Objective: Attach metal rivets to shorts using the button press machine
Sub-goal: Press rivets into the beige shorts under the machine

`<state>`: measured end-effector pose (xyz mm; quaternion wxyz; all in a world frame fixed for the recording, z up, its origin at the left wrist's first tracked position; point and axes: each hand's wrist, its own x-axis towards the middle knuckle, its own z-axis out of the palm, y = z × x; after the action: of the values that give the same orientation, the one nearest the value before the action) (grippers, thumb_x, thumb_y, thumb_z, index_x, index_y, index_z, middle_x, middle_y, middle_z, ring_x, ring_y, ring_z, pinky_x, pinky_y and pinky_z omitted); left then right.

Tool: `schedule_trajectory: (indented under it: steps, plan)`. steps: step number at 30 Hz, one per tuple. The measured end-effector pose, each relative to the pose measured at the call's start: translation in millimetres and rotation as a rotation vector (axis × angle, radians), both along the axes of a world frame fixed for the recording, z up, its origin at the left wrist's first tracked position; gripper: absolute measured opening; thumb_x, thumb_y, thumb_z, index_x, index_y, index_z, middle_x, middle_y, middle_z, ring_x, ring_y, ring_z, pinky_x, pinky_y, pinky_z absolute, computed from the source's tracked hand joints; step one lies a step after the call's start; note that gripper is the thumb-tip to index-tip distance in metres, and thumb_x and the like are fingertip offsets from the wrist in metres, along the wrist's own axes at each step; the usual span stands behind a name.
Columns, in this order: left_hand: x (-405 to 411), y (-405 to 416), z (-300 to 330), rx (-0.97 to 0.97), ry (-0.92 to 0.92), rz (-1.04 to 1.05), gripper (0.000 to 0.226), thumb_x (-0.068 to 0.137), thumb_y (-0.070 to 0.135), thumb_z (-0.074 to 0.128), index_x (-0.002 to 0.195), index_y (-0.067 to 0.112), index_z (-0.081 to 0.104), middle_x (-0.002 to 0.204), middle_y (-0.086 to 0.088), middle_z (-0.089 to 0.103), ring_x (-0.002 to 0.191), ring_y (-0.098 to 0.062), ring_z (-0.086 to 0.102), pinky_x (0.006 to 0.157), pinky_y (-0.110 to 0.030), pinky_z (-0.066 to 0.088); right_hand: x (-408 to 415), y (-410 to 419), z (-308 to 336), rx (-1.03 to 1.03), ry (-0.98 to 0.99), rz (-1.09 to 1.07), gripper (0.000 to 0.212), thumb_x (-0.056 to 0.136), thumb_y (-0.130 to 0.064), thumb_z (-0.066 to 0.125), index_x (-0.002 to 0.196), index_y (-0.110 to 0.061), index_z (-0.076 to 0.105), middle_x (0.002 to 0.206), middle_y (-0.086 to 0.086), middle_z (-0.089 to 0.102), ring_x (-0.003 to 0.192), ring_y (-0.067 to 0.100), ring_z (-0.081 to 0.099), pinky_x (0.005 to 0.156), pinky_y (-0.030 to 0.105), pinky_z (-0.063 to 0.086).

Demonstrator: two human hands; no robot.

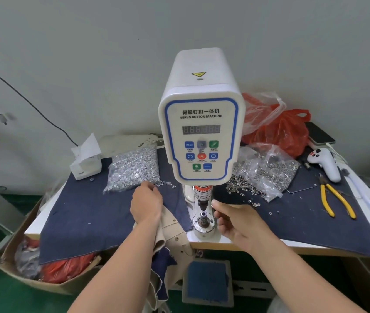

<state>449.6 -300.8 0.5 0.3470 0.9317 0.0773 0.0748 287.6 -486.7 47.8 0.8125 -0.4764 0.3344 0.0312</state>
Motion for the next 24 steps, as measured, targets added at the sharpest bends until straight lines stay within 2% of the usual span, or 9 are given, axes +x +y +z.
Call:
schedule_trajectory:
  steps: [3, 7, 10, 13, 15, 24]
  plan:
    - [-2, 1, 0, -0.03, -0.013, 0.007, 0.015, 0.103, 0.023, 0.055, 0.109, 0.023, 0.069, 0.108, -0.004, 0.07, 0.1, -0.032, 0.064, 0.081, -0.041, 0.049, -1, 7, 8, 0.201, 0.011, 0.022, 0.011, 0.087, -0.01, 0.078, 0.083, -0.001, 0.072, 0.065, 0.007, 0.066, 0.047, 0.009, 0.053, 0.041, 0.019, 0.045]
    - [-3, 2, 0, -0.064, -0.02, 0.012, 0.015, 0.103, 0.022, 0.055, 0.11, 0.023, 0.068, 0.109, -0.003, 0.071, 0.1, -0.03, 0.064, 0.084, -0.042, 0.051, 1, 13, 15, 0.347, 0.019, 0.006, 0.009, 0.089, -0.006, 0.074, 0.083, 0.0, 0.07, 0.068, 0.011, 0.067, 0.047, 0.011, 0.056, 0.04, 0.021, 0.047]
    - [-3, 3, 0, -0.08, -0.027, 0.01, 0.015, 0.102, 0.02, 0.056, 0.111, 0.023, 0.067, 0.111, -0.003, 0.071, 0.102, -0.03, 0.064, 0.087, -0.044, 0.053, 4, 13, 16, 0.338, 0.017, -0.025, 0.011, 0.091, -0.005, 0.072, 0.085, 0.002, 0.068, 0.065, 0.012, 0.067, 0.046, 0.012, 0.059, 0.04, 0.022, 0.048]
    - [-4, 4, 0, -0.081, -0.047, -0.01, 0.023, 0.103, 0.021, 0.056, 0.121, 0.024, 0.069, 0.118, -0.003, 0.071, 0.108, -0.031, 0.065, 0.089, -0.044, 0.052, 4, 17, 11, 0.284, 0.031, -0.032, 0.011, 0.091, -0.005, 0.072, 0.085, 0.002, 0.067, 0.063, 0.011, 0.067, 0.045, 0.012, 0.06, 0.04, 0.022, 0.049]
    - [-4, 4, 0, -0.071, -0.053, -0.02, 0.026, 0.105, 0.023, 0.054, 0.123, 0.025, 0.072, 0.12, -0.004, 0.072, 0.11, -0.032, 0.066, 0.087, -0.041, 0.051, 3, 19, 9, 0.307, 0.04, -0.017, 0.013, 0.093, -0.006, 0.071, 0.085, 0.003, 0.067, 0.063, 0.012, 0.067, 0.044, 0.013, 0.06, 0.039, 0.022, 0.048]
    - [-5, 6, -3, -0.181, -0.063, 0.01, 0.011, 0.103, 0.025, 0.06, 0.11, 0.026, 0.069, 0.109, 0.003, 0.073, 0.103, -0.025, 0.065, 0.08, -0.034, 0.043, 0, 20, 10, 0.389, 0.051, -0.02, 0.013, 0.095, -0.004, 0.068, 0.086, 0.005, 0.067, 0.066, 0.014, 0.068, 0.047, 0.016, 0.064, 0.042, 0.024, 0.052]
